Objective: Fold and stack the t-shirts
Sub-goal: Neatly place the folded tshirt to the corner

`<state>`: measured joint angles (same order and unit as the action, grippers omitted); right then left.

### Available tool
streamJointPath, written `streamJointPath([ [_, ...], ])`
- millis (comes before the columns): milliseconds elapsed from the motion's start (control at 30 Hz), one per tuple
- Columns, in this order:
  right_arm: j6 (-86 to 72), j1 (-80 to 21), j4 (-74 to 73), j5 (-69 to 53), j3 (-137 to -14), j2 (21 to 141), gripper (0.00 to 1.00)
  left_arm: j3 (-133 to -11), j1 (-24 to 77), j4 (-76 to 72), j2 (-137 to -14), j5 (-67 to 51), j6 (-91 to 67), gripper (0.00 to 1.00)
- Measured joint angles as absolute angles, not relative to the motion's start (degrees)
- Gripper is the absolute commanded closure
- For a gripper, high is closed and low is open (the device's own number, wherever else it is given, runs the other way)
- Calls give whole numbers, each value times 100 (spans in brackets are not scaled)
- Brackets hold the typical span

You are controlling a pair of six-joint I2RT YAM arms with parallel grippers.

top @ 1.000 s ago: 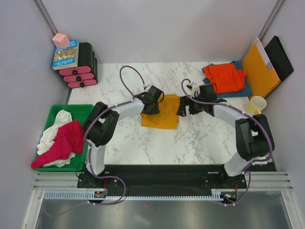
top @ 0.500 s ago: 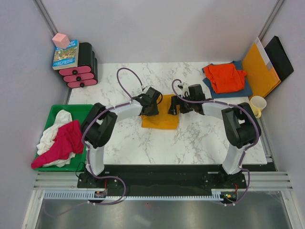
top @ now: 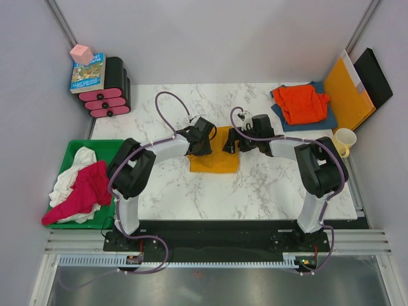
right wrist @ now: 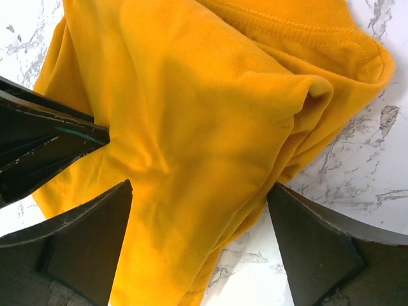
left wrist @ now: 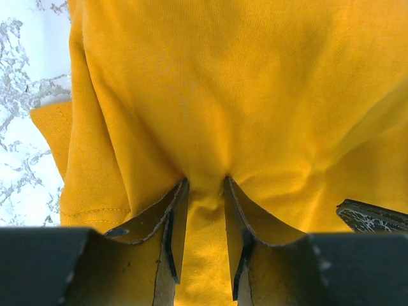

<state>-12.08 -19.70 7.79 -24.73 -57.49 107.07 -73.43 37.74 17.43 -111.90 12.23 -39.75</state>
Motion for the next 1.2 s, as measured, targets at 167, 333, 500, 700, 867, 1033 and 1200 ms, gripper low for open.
streamJointPath([
  [167,-1212,-1964,836,-2512,-5671,10685,31,-7343,3774,1745,-11190,1208,-3981,63],
  [333,-1214,-1962,622,-2576,-5765,10787,49,-7360,3774,1769,-11192,1188,-3981,64],
  [500,-1278,-1962,460,-2637,-5754,10849,100,-7376,3774,1806,-11192,1175,-3981,64],
  [700,-1262,-2021,183,-2451,-5760,10753,100,-7376,3774,1817,-11192,1142,-3981,64],
  [867,-902,-2182,-530,-1839,-6141,10718,100,-7376,3800,1822,-11192,1120,-3986,50],
  [1033,-419,-2202,-1186,-1179,-6329,10534,100,-7373,3918,1839,-11091,1033,-4049,30],
  [1200,-5,-2047,-1848,-582,-6440,10274,100,-7242,4082,2102,-10639,1168,-4049,27],
])
